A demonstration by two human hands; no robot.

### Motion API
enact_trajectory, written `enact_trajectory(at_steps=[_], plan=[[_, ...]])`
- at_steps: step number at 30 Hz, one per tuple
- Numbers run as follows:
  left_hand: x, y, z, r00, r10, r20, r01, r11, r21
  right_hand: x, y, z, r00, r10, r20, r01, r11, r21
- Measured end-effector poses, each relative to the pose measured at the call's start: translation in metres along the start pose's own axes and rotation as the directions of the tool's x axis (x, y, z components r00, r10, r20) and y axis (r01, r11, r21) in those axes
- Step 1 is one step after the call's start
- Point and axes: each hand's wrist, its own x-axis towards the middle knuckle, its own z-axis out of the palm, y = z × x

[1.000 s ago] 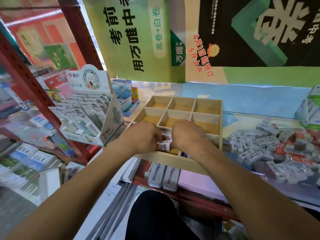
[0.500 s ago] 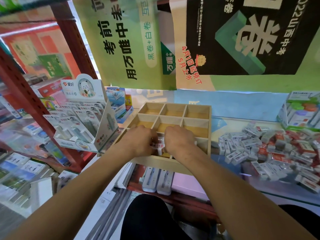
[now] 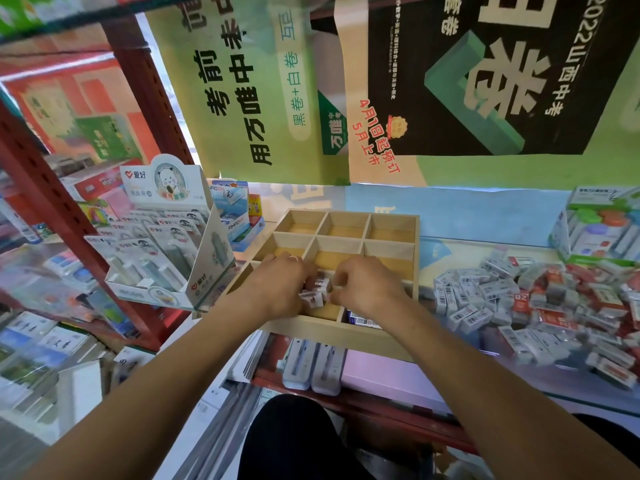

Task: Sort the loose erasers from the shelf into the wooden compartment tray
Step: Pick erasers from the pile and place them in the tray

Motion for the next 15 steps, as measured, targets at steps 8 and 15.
enact_trajectory(at_steps=[8,15], plan=[[0.005,-0.009,0.004,0.997,0.069,0.035,-0.068,0.997,-0.03,-0.032,0.055,-0.017,0.987,-0.03,-0.155,0.07,0.963,0.259],[0.007,-0.008,0.006,0.991,0.11,0.082,-0.096,0.983,-0.155,-0.046,0.061,-0.022,0.975,-0.085,-0.206,0.153,0.928,0.341]])
